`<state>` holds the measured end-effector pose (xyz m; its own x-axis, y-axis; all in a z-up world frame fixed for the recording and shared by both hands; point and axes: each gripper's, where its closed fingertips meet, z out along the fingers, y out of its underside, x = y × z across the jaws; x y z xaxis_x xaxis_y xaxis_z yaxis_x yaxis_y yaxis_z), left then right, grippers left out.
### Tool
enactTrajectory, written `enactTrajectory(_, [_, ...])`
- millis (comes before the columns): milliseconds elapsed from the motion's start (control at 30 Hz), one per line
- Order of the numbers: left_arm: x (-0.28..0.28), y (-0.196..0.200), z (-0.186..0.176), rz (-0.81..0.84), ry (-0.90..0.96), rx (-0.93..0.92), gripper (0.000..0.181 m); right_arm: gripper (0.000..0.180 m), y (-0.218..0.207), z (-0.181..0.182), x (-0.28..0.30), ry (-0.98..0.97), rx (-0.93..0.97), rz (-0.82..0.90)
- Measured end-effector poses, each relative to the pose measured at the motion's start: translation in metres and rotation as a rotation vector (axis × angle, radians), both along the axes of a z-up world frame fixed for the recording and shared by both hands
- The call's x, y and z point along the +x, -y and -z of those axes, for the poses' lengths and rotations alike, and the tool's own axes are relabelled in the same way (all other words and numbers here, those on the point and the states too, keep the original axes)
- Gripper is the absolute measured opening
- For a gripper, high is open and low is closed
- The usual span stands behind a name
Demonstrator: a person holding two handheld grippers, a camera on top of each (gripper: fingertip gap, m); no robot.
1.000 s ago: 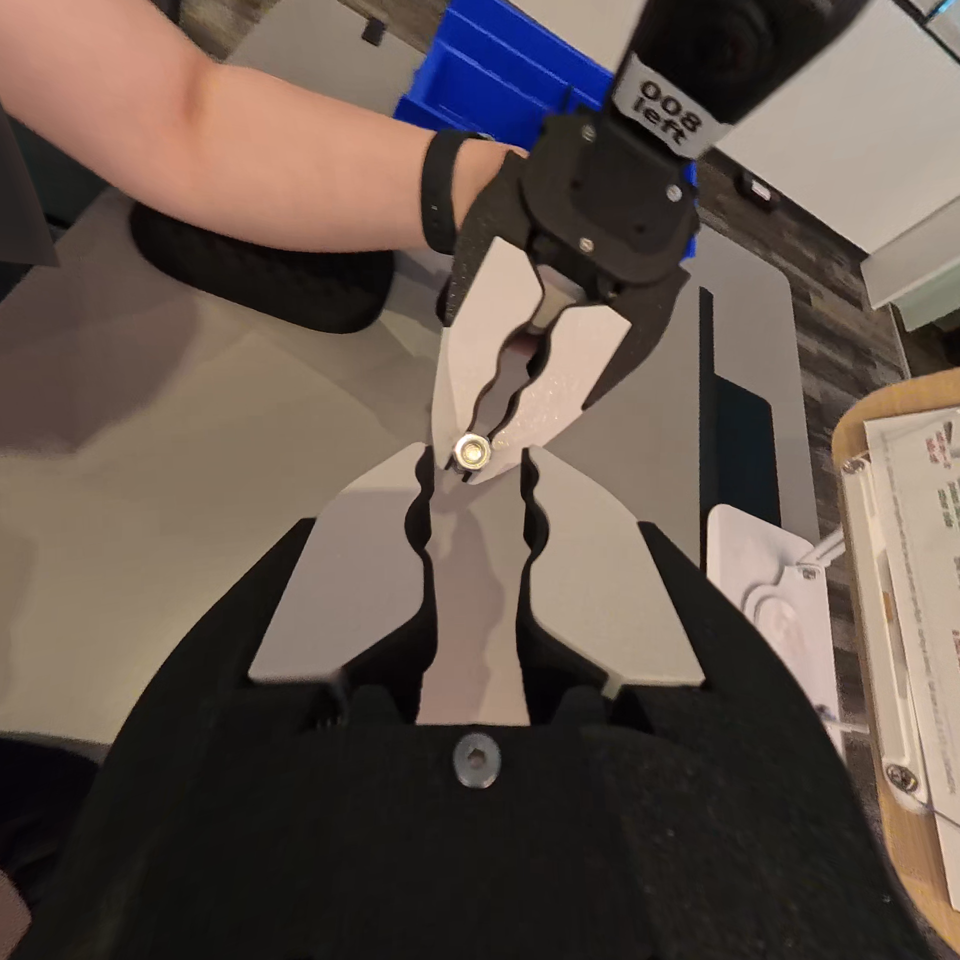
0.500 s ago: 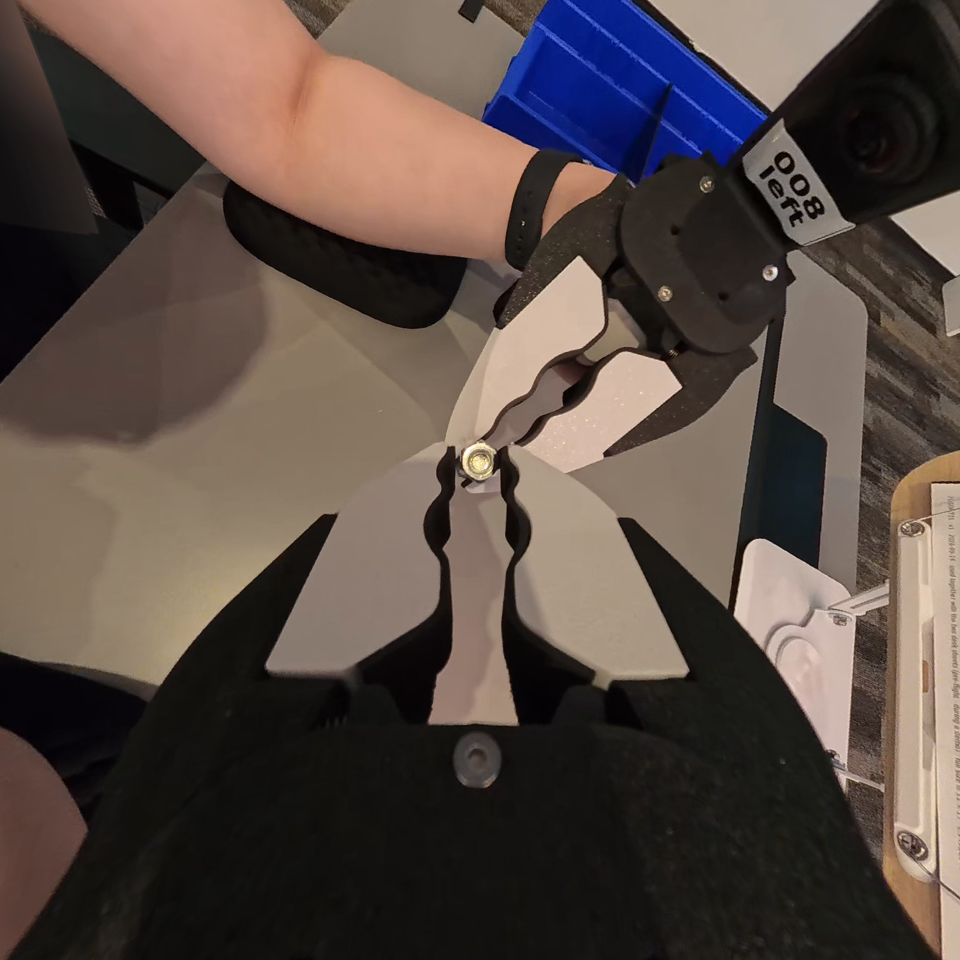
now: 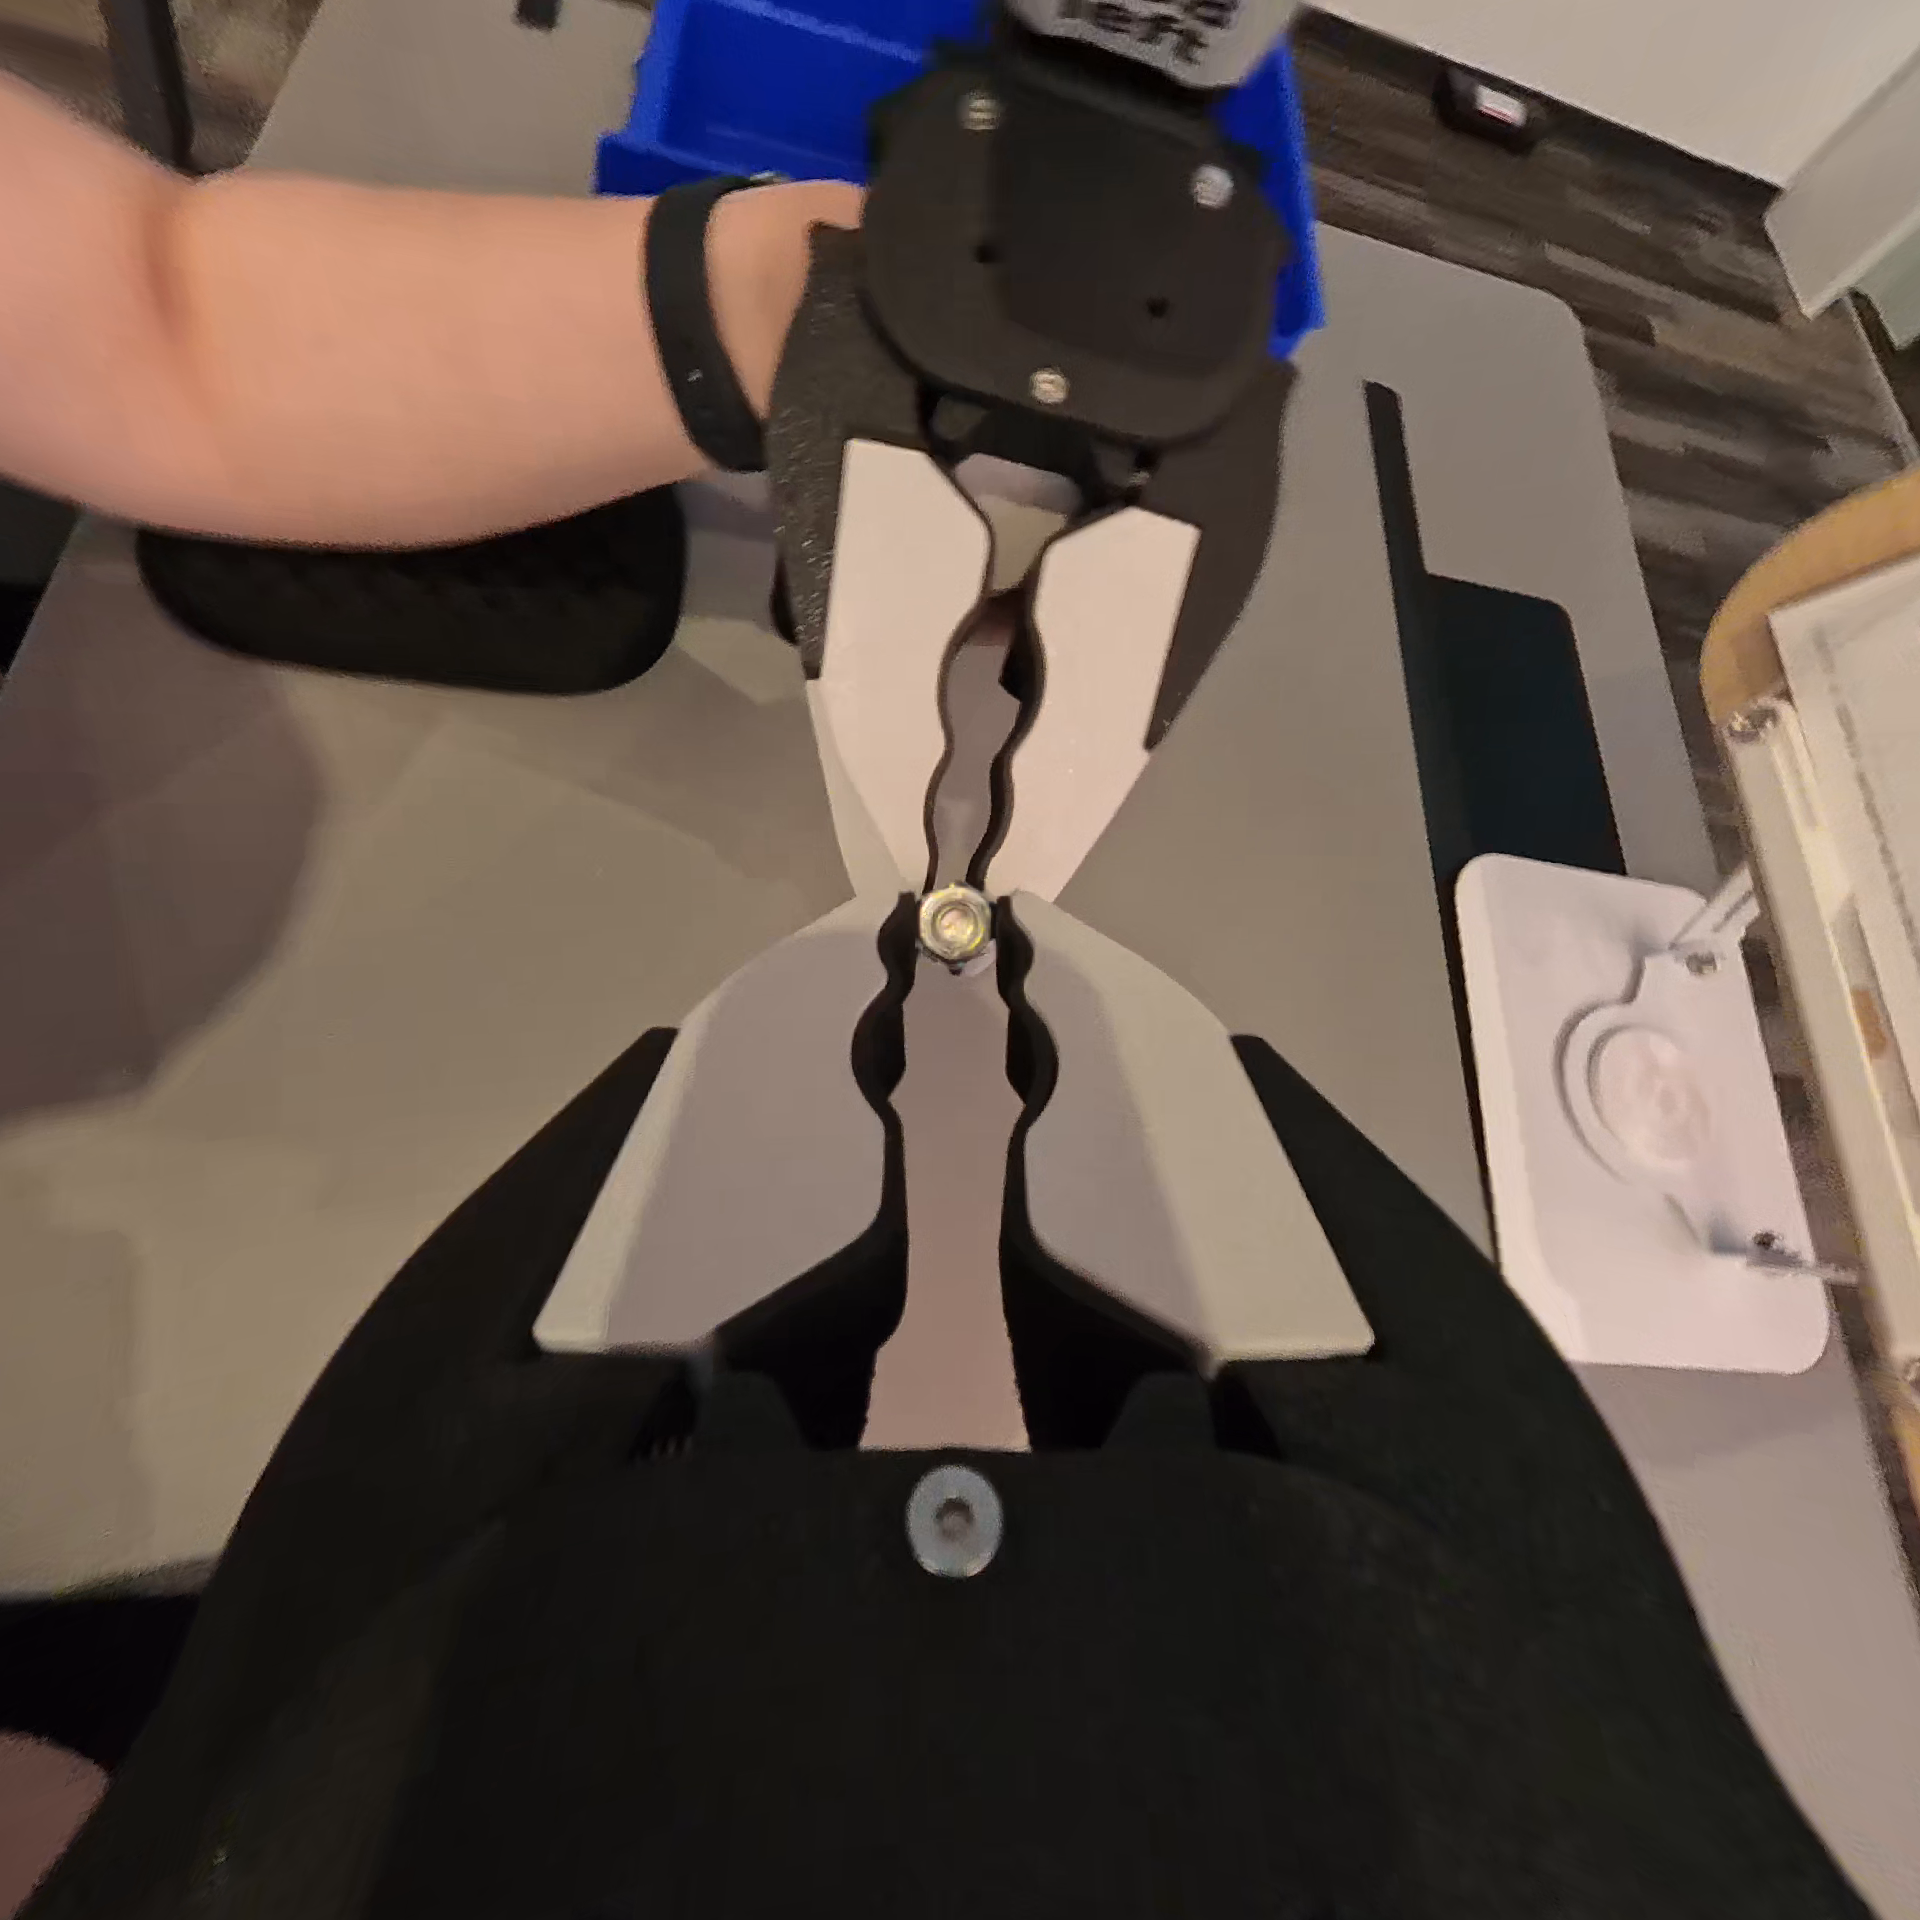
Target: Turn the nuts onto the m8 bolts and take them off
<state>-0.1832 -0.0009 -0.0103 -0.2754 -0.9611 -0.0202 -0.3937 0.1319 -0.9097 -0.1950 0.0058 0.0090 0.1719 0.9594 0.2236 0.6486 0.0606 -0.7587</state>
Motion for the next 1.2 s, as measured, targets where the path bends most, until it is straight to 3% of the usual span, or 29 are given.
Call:
enactTrajectory(700, [0.006,-0.095,0.003,-0.612,-0.054,0.297,0.007,0.014,-0.087,0.002,0.010,-0.369,-0.285,0.600])
enactTrajectory(867, [0.009,-0.095,0.004,-0.631,-0.067,0.350,0.007,0.015,-0.088,0.002,0.011,-0.369,-0.270,0.591])
enactTrajectory(1067, [0.008,-0.091,0.000,-0.579,-0.017,0.247,0.007,0.036,-0.082,-0.022,0.021,-0.353,-0.131,0.527])
enactTrajectory(1200, [0.009,-0.078,-0.012,-0.472,0.090,0.151,0.007,0.037,-0.058,-0.037,0.021,-0.344,-0.039,0.314])
